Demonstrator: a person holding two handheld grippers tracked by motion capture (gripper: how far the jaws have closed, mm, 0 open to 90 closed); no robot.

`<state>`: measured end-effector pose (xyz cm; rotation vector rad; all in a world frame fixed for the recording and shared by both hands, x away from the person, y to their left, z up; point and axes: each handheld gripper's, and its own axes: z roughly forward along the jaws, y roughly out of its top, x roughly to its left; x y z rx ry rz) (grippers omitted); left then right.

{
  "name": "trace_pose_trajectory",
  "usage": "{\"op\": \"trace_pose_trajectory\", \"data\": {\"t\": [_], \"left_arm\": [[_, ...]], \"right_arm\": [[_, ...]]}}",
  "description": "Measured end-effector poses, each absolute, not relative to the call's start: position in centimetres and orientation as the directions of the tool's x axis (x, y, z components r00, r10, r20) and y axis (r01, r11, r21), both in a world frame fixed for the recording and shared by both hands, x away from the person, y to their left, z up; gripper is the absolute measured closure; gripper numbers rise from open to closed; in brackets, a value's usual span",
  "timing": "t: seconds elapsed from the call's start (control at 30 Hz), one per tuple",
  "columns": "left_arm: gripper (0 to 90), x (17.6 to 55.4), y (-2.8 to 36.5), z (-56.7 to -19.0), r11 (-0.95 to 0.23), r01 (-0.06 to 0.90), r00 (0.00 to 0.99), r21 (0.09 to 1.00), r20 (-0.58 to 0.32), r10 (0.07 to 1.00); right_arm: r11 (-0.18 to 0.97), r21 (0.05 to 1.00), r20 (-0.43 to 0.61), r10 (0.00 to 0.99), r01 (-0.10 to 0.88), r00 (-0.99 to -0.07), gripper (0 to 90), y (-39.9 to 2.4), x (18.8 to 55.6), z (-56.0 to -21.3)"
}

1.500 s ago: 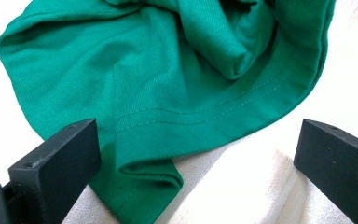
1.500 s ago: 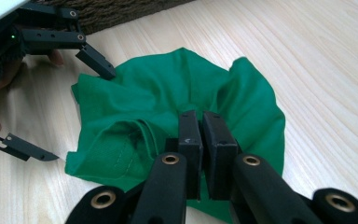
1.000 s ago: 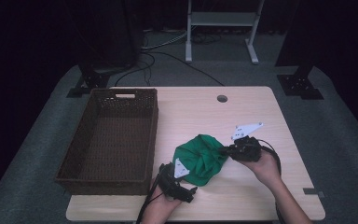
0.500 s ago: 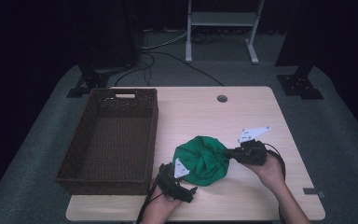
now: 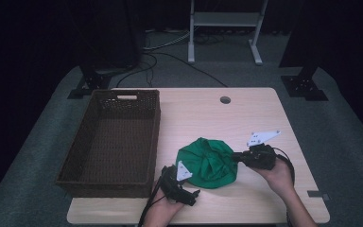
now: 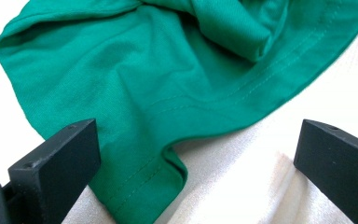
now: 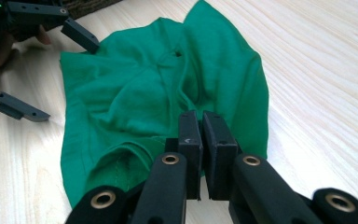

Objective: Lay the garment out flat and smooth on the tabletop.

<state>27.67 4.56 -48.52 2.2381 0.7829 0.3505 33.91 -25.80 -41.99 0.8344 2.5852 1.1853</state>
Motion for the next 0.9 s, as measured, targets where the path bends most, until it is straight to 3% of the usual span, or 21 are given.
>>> {"op": "trace_pose_trajectory", "data": {"t": [0.9], "left_arm": [[0.0,27.7,4.6,-48.5,-0.556,0.425,0.784,0.714,0.016,0.621]], "right_arm": [[0.5,0.723,0.062,0.641,0.477,-0.765,87.2,-30.0,33.6,-42.8]]}}
